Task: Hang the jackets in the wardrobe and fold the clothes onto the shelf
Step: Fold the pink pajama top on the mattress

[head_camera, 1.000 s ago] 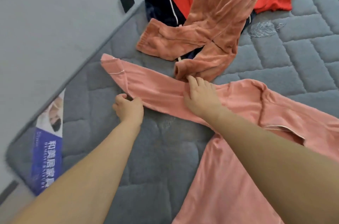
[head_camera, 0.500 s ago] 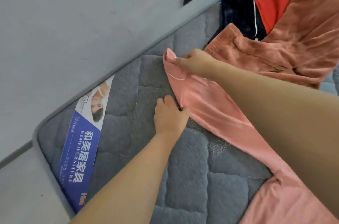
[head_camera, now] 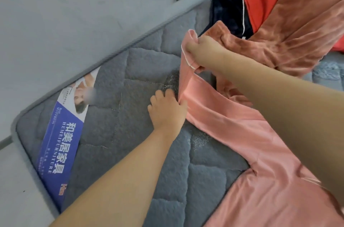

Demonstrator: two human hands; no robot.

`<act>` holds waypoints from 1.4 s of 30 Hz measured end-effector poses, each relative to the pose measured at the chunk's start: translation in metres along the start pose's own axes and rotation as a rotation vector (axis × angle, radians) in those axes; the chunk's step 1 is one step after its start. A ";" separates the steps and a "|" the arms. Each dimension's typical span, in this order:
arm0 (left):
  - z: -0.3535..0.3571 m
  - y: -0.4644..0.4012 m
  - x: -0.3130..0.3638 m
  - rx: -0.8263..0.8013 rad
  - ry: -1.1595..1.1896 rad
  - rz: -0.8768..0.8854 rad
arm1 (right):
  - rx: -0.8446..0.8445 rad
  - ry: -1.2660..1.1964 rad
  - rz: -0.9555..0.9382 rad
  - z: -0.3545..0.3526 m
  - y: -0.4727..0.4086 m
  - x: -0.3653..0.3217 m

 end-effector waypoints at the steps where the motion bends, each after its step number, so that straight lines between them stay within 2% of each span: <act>1: 0.001 0.007 0.014 0.005 0.010 0.076 | 0.068 -0.034 -0.003 -0.027 0.011 0.012; 5: 0.014 0.057 0.091 -0.036 0.036 0.414 | 0.122 -0.224 0.027 -0.121 0.082 0.081; 9: 0.039 0.125 0.181 0.030 -0.170 0.682 | 0.217 -0.414 0.112 -0.218 0.161 0.176; 13: 0.084 0.202 0.264 -0.003 -0.314 0.884 | 0.428 -0.545 0.232 -0.304 0.256 0.283; 16: 0.121 0.269 0.312 0.008 -0.343 1.054 | 0.566 -0.644 0.349 -0.336 0.332 0.373; 19: 0.170 0.321 0.333 -0.038 -0.519 1.182 | 0.633 -0.665 0.537 -0.332 0.400 0.464; 22: 0.210 0.338 0.327 -0.139 -0.717 1.167 | 0.644 -0.628 0.719 -0.307 0.442 0.531; 24: 0.214 0.343 0.326 -0.091 -0.714 1.164 | 0.676 -0.663 0.742 -0.295 0.449 0.551; 26: 0.206 0.346 0.329 -0.030 -0.609 1.137 | 0.730 -0.594 0.720 -0.295 0.448 0.552; 28: 0.199 0.343 0.336 -0.010 -0.461 1.077 | 0.829 -0.369 0.668 -0.306 0.449 0.540; 30: 0.212 0.334 0.338 -0.092 -0.477 1.010 | 0.895 -0.037 0.585 -0.312 0.449 0.514; 32: 0.240 0.321 0.330 -0.280 -0.546 0.896 | 0.783 0.255 0.549 -0.300 0.437 0.499; 34: 0.263 0.312 0.316 -0.446 -0.589 0.772 | 0.562 0.402 0.582 -0.282 0.425 0.514; 36: 0.277 0.308 0.309 -0.482 -0.645 0.746 | 0.437 0.416 0.625 -0.272 0.423 0.538; 42: 0.285 0.299 0.308 -0.456 -0.638 0.729 | 0.402 0.462 0.529 -0.274 0.416 0.554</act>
Point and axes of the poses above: each hand's wrist, its own y-axis away from the middle knuckle, its own z-axis out of the palm, x = y × z, the point moved 9 cm from there along -y, towards the middle knuckle, and after that the axes turned 6 degrees about -y, right-handed, at the moved point
